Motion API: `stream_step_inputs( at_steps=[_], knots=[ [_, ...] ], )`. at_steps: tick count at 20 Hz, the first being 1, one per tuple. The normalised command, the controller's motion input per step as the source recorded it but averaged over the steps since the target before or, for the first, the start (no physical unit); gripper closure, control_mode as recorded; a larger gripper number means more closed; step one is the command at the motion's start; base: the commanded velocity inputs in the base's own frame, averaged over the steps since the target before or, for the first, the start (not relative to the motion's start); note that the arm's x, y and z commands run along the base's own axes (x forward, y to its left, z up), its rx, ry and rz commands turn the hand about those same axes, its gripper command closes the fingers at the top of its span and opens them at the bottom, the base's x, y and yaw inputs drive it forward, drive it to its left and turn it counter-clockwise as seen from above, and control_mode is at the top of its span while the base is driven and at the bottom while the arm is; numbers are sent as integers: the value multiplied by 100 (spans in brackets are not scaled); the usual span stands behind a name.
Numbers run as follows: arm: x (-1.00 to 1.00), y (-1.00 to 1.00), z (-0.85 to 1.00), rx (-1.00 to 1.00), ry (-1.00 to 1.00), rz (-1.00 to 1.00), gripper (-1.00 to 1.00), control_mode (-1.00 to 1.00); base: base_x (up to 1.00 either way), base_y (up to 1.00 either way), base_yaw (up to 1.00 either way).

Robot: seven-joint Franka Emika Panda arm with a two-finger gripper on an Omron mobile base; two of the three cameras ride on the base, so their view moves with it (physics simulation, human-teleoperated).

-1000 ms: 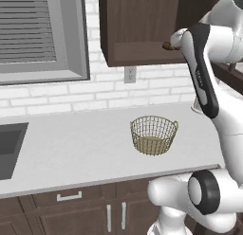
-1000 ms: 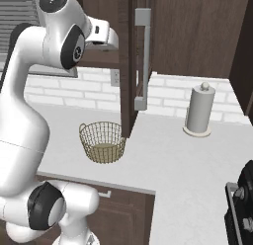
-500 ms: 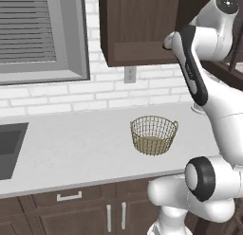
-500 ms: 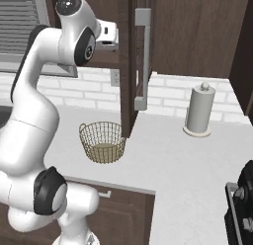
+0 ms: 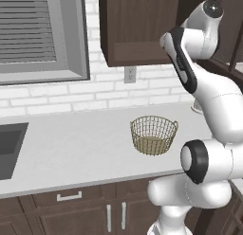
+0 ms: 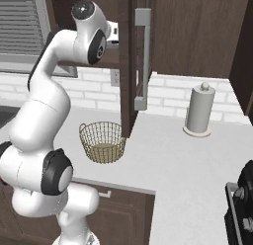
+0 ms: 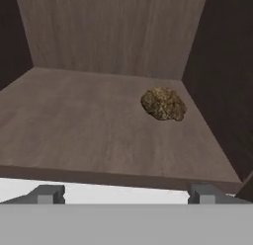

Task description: Open the cabinet, pick up the bread from the cabinet and place it in the basket. Then move the basket to the dining counter.

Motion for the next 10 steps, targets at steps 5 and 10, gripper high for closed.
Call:
stream_step_inputs(
  at_steps=[5, 10],
  knots=[
    [36, -27, 0, 0, 0, 0, -100, -100, 0, 0, 0],
    [15, -1, 0, 0, 0, -18, -100, -100, 0, 0, 0]
  ],
)
